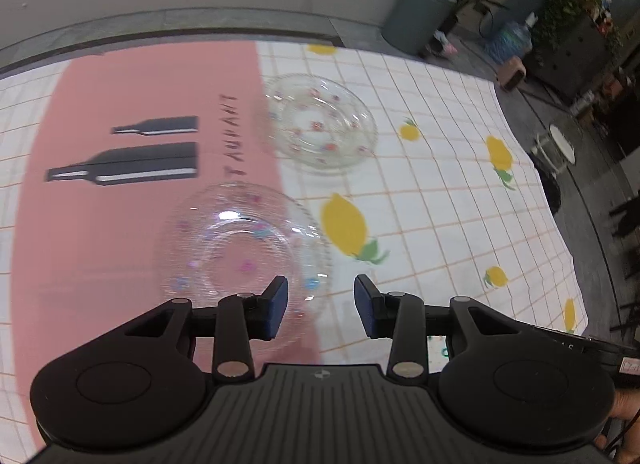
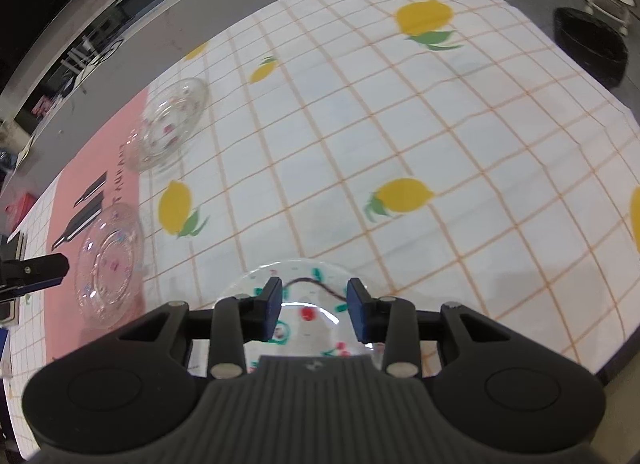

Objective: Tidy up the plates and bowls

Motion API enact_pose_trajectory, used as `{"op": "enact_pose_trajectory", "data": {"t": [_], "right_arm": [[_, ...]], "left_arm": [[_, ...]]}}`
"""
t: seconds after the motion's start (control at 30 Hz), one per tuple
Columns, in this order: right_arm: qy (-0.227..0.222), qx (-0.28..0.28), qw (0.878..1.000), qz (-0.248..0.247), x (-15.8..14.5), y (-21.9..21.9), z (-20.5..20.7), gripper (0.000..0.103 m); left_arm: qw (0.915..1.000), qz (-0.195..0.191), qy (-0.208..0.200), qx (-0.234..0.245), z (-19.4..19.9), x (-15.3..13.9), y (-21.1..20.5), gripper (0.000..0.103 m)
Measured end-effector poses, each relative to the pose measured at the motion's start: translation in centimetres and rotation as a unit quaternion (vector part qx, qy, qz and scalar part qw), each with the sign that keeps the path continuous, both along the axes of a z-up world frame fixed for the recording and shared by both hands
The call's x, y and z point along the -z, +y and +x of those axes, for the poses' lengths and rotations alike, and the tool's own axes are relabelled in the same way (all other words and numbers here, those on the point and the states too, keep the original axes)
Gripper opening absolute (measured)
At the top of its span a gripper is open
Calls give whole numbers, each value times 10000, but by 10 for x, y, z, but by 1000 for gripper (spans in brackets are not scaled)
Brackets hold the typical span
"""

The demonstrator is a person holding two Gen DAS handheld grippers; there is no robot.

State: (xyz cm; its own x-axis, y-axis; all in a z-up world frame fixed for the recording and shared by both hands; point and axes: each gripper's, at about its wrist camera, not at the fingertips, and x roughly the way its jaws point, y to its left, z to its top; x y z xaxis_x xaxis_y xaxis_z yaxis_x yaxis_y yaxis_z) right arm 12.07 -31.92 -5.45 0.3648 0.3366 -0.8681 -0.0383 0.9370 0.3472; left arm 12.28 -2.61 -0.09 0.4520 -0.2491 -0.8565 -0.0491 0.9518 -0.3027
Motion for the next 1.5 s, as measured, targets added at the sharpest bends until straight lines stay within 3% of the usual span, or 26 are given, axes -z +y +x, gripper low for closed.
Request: {"op": "enact_pose_trajectory", "data": {"t": [0.3,0.63,1.13,1.5], "right_arm": [[-96,-592,9978,277,-10,42,7,39],[-57,-995,9946,276,-11,95,50,40],[-23,-1537,9873,392,14,163,76,41],[44,-1447,9884,460,30,167,81,40]], "left_arm": [[9983,-196,-307,-456,-28,6,55,53],[9949,-439,-320,-846,-20,32,93,54],[9939,-522,-74,-968,-7,56,94,55],[9918,-650,172,-1087,-6,78,99,55]]}}
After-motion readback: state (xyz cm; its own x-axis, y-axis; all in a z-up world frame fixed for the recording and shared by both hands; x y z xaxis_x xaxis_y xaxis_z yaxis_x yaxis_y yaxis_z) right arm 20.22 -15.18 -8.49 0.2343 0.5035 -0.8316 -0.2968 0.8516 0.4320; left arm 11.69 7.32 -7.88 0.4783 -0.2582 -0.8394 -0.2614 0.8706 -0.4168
